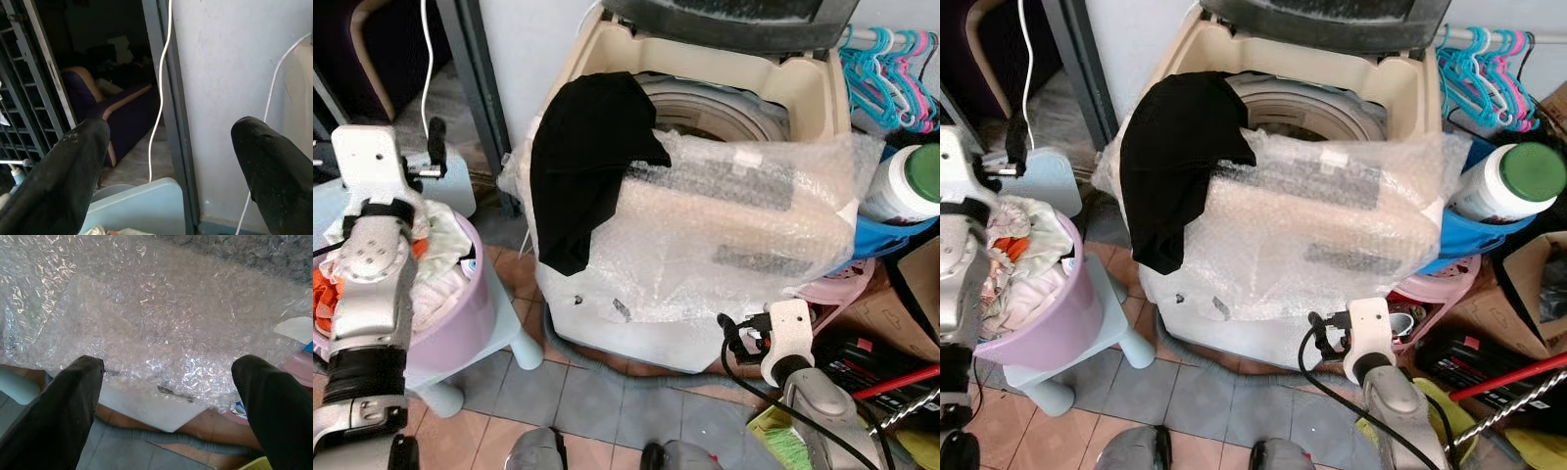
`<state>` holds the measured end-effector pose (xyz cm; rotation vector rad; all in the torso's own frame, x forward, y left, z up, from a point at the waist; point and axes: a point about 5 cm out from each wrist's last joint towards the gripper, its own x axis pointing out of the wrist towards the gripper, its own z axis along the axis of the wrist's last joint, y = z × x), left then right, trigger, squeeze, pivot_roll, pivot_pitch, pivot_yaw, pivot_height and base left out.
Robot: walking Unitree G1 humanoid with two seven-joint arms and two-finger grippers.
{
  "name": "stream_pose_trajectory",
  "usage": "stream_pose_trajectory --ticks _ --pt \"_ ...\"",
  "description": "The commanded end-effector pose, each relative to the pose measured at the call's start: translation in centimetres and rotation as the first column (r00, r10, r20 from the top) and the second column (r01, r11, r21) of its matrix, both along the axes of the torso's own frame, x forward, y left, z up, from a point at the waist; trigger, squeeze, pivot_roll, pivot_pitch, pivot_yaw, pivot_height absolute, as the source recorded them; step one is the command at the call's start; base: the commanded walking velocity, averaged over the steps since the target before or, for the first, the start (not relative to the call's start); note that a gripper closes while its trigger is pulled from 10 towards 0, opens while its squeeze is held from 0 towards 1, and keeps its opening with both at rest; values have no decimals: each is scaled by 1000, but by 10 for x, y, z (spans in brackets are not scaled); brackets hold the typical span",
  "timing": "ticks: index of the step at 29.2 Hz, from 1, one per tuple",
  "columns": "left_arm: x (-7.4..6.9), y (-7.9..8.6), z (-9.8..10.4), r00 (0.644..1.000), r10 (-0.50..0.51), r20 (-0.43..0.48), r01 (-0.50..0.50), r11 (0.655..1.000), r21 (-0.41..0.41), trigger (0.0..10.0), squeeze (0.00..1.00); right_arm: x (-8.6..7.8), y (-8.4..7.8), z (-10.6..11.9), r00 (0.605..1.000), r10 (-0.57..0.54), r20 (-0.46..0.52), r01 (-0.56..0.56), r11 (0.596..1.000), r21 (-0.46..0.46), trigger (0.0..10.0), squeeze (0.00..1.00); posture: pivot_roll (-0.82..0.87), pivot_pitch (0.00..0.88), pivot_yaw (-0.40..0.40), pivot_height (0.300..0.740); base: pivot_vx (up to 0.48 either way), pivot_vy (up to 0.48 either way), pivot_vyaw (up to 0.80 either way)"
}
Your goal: Clothes washing
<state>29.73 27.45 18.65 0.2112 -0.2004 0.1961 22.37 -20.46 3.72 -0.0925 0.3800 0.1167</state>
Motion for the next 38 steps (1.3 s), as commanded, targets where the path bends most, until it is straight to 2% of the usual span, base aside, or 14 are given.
stream_pose_trajectory --ticks 1,5,8,11,15,16,18,20,22,24,27,35,37,38 --pt "-6 -10 -2 997 -71 -37 70 997 -20 10000 0 2 -2 7 999 1 43 -1 1000 -13 10000 0 67 135 -27 740 0 0 0" --pt "-15 -33 -11 982 -171 -84 164 983 -76 10000 0 11 0 25 989 21 149 -14 999 -44 10000 0 62 149 -32 740 0 0 198" --pt "-26 -54 -15 965 -231 -124 227 973 -44 10000 0 24 9 43 972 53 229 -46 998 -36 10000 0 56 137 -51 740 0 0 792" --pt "-31 -58 -26 970 -192 -152 184 981 -62 10000 0 33 19 51 959 102 263 -92 994 -51 10000 0 56 134 -53 740 0 0 788" --pt "-42 -55 -25 985 -110 -135 111 994 0 10000 0 36 22 53 955 111 275 -100 994 -54 10000 0 61 131 -53 740 0 0 788" --pt "-46 -49 -23 993 -33 -115 38 998 40 10000 0 35 24 50 958 106 268 -97 994 -49 10000 0 64 132 -52 740 0 0 788" --pt "-46 -45 -22 993 -4 -118 8 999 36 10000 0 34 25 47 960 104 259 -95 994 -46 10000 0 71 131 -52 740 0 0 638" --pt "-45 -31 -14 992 102 -79 -100 994 37 10000 0 33 29 45 960 109 257 -101 994 -43 10000 0 71 128 -50 740 0 0 259" --pt "-44 -27 -14 990 108 -95 -108 994 7 10000 0 33 31 45 959 113 258 -106 994 -42 10000 0 75 127 -49 740 0 0 0" --pt "-44 -31 -19 991 13 -137 -13 1000 0 10000 0 34 32 45 959 110 261 -107 994 -28 10000 0 78 122 -47 740 0 0 0" --pt "-50 -22 -24 983 120 -139 -120 993 9 10000 0 36 31 44 960 104 260 -100 995 -32 10000 0 76 118 -43 740 0 0 0" --pt "-86 -13 -27 948 295 -123 -293 956 37 10000 0 36 31 42 960 97 263 -92 995 -30 10000 0 100 120 -42 740 0 0 0" --pt "-101 -7 -28 931 337 -143 -335 941 33 10000 0 36 32 42 959 104 264 -99 995 -31 10000 0 105 122 -40 740 0 0 0" --pt "-120 -5 -37 919 340 -200 -346 938 8 10000 0 36 31 42 959 107 263 -103 994 -31 10000 0 113 120 -41 740 0 0 0"
